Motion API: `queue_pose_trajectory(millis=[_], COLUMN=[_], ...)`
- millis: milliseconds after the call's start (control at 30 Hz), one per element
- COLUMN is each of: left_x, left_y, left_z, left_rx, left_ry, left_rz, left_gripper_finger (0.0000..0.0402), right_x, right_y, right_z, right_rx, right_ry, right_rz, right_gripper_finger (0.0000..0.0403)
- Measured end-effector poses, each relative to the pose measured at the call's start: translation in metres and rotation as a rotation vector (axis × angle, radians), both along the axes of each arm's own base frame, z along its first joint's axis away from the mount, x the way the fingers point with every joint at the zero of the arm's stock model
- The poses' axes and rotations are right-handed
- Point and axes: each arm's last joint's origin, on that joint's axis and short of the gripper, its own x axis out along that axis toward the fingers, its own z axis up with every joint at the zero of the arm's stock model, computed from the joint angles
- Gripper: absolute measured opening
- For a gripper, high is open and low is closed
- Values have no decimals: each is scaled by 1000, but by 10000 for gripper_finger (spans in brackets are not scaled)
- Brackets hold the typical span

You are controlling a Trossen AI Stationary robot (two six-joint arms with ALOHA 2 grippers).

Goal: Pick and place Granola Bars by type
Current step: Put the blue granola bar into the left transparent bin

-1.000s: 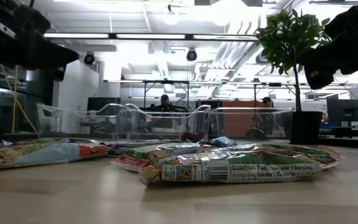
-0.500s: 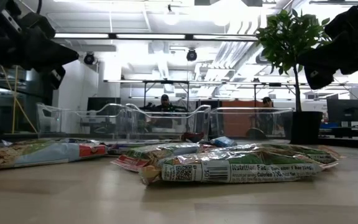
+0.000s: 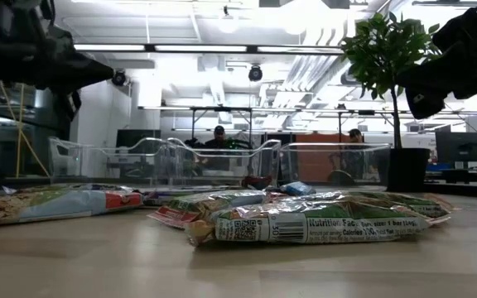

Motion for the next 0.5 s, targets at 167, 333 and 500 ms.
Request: queue_pose_trajectory(millis=[167, 333, 500], left_x=[-3, 6, 30], left_y=[2, 4, 4], left_z=[29, 53, 70], left_rx=[83, 193, 214], left_ry=[-22, 208, 455], left_rz=[88, 132, 27], left_gripper_finger=[17, 17, 17], right_x=[0, -1, -4], right_y=[-1, -1, -4], right_z=[5, 18, 34], right_rx=[33, 138, 172], right_ry=[-47, -187, -361], right_rz=[-28, -40, -120], right_gripper_finger=[0, 0, 0])
